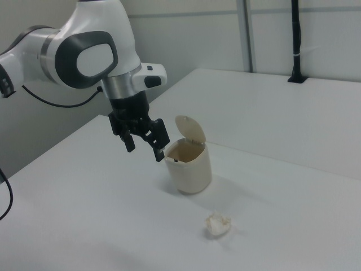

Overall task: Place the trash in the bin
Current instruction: 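Move the open gripper down over the crumpled white paper ball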

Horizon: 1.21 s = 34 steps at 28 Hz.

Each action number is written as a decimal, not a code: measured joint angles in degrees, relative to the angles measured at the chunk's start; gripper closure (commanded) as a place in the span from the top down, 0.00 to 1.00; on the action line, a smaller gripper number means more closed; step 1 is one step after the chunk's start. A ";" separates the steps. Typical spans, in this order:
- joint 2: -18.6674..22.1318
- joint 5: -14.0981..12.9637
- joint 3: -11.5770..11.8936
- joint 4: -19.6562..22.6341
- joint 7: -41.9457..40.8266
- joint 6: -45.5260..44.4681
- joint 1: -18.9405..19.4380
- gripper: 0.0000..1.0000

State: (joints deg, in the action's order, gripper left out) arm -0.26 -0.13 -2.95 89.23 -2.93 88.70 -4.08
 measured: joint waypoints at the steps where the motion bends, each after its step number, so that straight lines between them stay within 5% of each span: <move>1: 0.00 0.00 0.00 0.00 0.00 0.00 0.00 1.00; 19: -11.81 0.20 0.58 0.28 0.00 11.79 -1.72 0.95; 34: -21.77 8.96 0.37 0.50 0.00 16.50 -2.25 0.90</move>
State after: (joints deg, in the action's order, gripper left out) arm -22.03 8.82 -2.58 89.72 -2.93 105.20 -6.33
